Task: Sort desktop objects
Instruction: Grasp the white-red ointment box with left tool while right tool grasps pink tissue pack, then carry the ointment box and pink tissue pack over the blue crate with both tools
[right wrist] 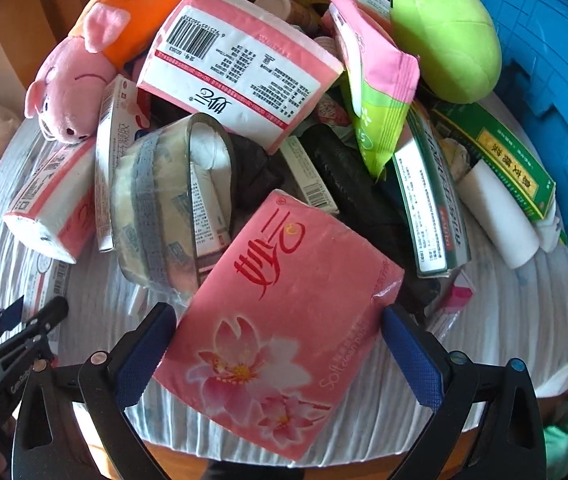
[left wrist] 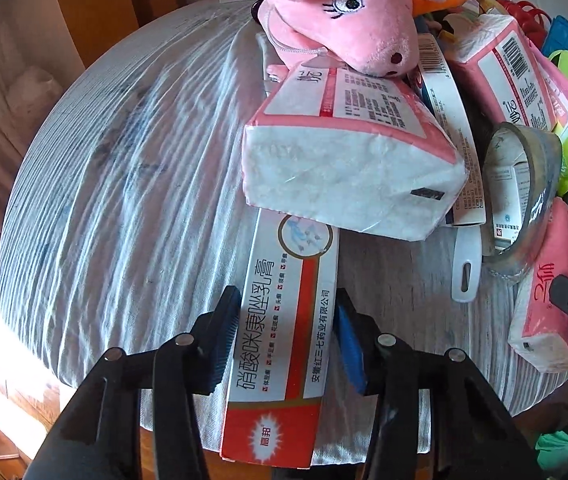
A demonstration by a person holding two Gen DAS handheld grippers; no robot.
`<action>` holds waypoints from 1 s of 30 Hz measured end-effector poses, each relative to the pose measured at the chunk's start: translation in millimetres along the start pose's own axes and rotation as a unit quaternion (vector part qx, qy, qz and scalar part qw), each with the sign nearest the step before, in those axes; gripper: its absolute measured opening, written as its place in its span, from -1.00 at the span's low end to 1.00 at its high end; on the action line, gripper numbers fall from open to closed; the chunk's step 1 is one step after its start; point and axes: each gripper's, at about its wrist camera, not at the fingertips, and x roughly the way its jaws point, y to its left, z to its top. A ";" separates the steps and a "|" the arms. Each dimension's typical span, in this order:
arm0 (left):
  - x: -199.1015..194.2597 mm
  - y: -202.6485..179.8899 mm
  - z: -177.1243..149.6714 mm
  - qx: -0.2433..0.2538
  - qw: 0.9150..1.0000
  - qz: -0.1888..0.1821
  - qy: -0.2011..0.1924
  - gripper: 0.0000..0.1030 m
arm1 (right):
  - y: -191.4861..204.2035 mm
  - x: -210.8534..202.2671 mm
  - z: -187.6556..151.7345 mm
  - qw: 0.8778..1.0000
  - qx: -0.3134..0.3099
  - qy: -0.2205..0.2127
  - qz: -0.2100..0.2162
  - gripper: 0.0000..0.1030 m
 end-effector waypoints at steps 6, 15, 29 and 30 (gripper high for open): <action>-11.1 -4.4 -7.5 0.023 1.000 -0.015 -0.003 -0.21 | -16.9 17.6 -7.9 0.997 0.045 0.051 0.044 1.00; -65.1 11.4 -38.2 0.022 0.999 0.002 -0.028 -0.21 | -5.9 -2.2 -16.8 0.999 0.010 0.025 0.047 0.77; -163.8 -23.0 35.2 0.051 0.984 -0.018 -0.168 -0.21 | -36.5 -120.1 30.6 0.991 -0.006 -0.120 0.051 0.77; -167.8 -30.0 41.4 0.057 0.983 -0.026 -0.175 -0.21 | -39.2 -130.1 33.6 0.990 -0.004 -0.130 0.049 0.77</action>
